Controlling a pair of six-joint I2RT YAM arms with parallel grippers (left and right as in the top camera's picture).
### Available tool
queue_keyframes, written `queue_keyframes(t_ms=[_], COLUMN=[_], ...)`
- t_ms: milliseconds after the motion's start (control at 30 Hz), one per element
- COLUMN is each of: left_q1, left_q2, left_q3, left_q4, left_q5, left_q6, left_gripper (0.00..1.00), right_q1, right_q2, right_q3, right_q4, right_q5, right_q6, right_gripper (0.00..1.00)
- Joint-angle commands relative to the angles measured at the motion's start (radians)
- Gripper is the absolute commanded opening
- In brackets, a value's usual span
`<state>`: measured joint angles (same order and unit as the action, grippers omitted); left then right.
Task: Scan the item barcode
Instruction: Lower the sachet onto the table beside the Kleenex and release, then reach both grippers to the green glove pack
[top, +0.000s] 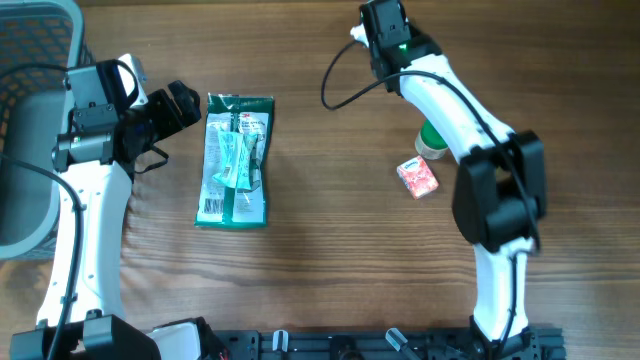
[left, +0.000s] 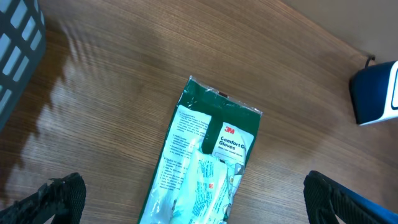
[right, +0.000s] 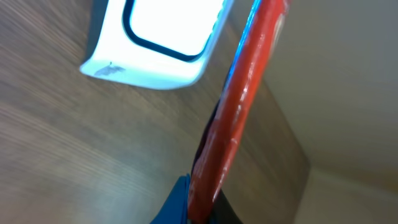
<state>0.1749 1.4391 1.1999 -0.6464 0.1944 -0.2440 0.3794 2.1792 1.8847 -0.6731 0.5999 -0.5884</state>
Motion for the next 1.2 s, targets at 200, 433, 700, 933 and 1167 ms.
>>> queue_keyframes(t_ms=[200,433,700,933,1167], left_q1=[-0.005,-0.005,-0.005,-0.005,-0.005], left_q2=[0.001,0.001,0.001,0.001,0.001], left_q3=[0.006,0.006,0.006,0.006,0.006], left_q4=[0.003,0.003,0.002,0.000,0.000], left_q5=[-0.006,-0.006,-0.006,-0.006,-0.006], left_q6=[0.021,0.021,0.021,0.021,0.021], left_gripper=[1.00,1.00,1.00,1.00,1.00], right_q1=[0.024,0.025,0.025,0.026,0.042], right_q2=[-0.365,-0.362,-0.362,-0.362,-0.362], right_q3=[-0.001,-0.310,-0.629,-0.636,-0.636], right_q4=[-0.634,-0.655,-0.352,-0.359,-0.217], right_q5=[-0.607,-0.757,-0.743,-0.687,-0.883], right_q6=[0.644,0.664,0.678,0.678,0.843], right_gripper=[0.05,0.05,0.04,0.68,0.68])
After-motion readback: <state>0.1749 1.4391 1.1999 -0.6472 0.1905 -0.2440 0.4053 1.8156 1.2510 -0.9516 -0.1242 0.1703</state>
